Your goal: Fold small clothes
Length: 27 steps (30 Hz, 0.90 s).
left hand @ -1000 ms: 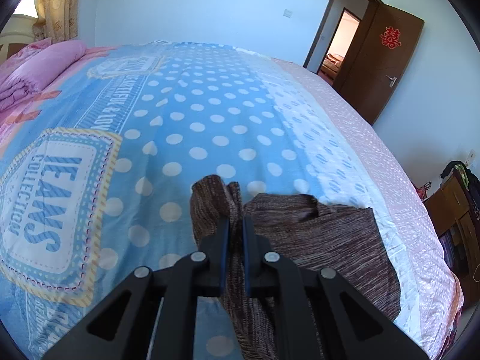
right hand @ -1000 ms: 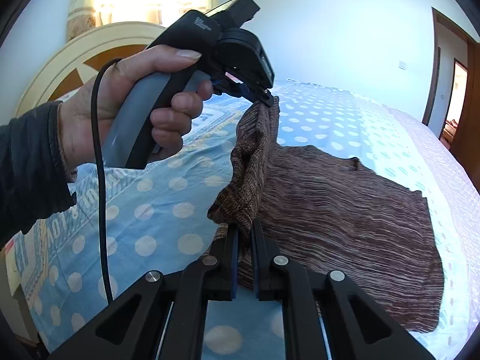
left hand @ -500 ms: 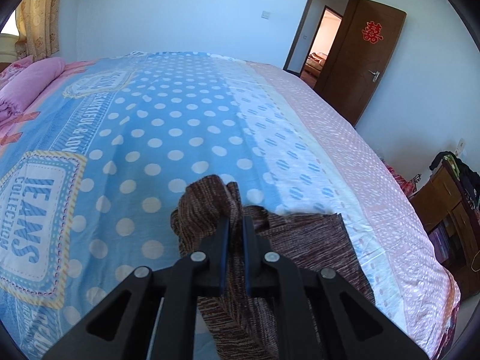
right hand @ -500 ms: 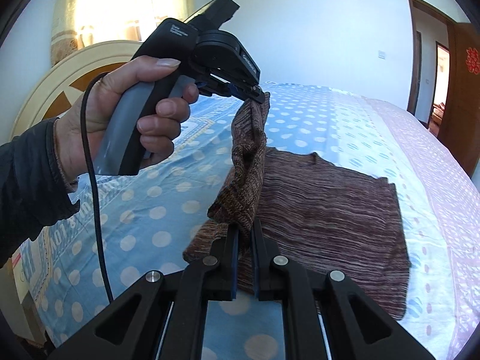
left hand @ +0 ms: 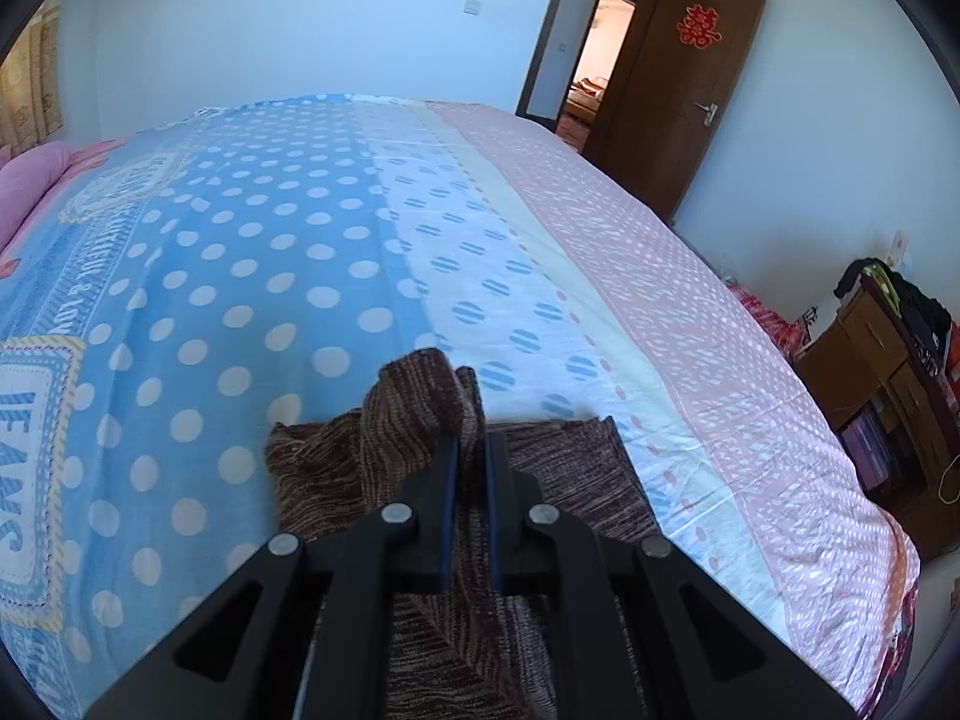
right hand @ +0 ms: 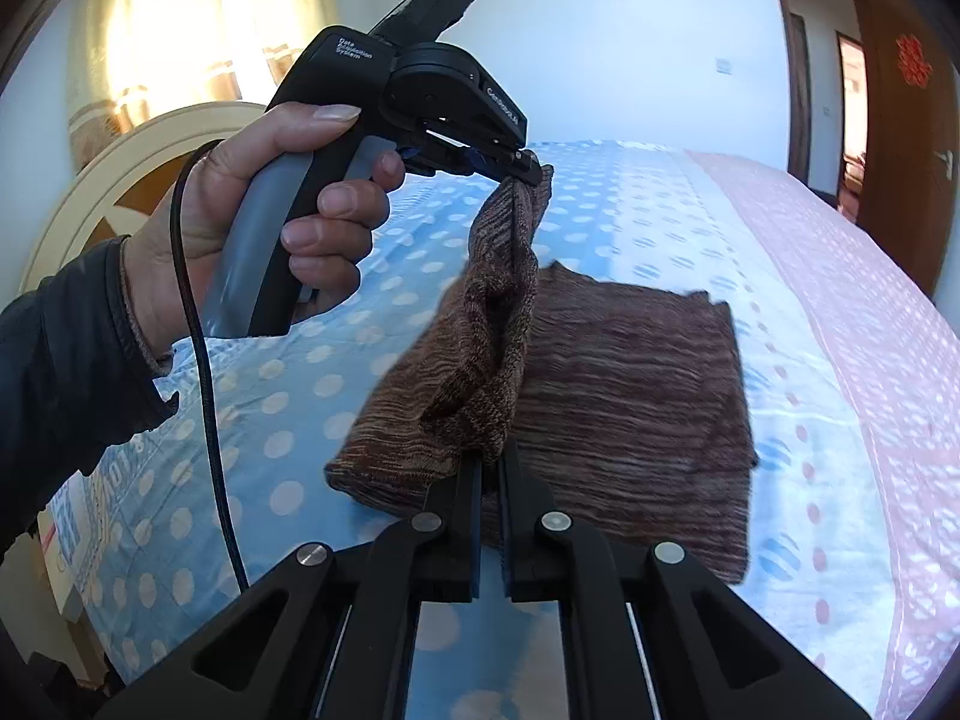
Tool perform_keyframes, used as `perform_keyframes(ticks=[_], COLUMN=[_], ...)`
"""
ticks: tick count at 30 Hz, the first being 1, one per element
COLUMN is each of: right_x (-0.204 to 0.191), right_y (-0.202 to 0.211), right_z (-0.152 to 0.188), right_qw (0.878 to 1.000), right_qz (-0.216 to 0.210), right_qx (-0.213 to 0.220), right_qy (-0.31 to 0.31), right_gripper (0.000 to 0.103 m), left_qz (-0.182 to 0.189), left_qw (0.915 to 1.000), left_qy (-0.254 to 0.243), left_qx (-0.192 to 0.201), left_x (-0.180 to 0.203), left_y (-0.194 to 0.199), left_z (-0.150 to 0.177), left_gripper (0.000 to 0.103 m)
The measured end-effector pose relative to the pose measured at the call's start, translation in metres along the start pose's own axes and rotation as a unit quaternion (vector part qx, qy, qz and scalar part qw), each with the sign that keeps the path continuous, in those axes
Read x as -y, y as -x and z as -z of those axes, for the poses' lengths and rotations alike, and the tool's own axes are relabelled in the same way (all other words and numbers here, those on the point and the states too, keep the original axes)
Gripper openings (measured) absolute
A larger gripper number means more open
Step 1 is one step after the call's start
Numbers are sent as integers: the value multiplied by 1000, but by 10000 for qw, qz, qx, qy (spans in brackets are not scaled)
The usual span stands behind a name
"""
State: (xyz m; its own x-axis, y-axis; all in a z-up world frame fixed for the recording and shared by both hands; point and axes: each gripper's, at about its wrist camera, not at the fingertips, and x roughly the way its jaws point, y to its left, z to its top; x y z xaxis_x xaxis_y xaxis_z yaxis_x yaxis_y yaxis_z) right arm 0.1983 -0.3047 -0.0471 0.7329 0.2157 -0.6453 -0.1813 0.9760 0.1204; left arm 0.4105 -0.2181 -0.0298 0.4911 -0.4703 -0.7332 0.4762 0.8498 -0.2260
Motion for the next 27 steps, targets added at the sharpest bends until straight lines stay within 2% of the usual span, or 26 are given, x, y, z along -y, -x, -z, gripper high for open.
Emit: perform_keyframes(ticks=[15,27], right_x=[59,101], right_y=[4,-9], right_z=[26,47], right_qw=[9961,9865], right_qz=[86,115], right_qx=[-416,-673], right_qy=[-777,-1490], right_gripper=[3,3], left_qz=[250,3], left_qw=[9974,9938], left_qy=[-542,-949], left_qx=[-412,-582], left_x=[70,105], left_y=[-57,-108], left_z=[7,23], left_gripper=[9,9])
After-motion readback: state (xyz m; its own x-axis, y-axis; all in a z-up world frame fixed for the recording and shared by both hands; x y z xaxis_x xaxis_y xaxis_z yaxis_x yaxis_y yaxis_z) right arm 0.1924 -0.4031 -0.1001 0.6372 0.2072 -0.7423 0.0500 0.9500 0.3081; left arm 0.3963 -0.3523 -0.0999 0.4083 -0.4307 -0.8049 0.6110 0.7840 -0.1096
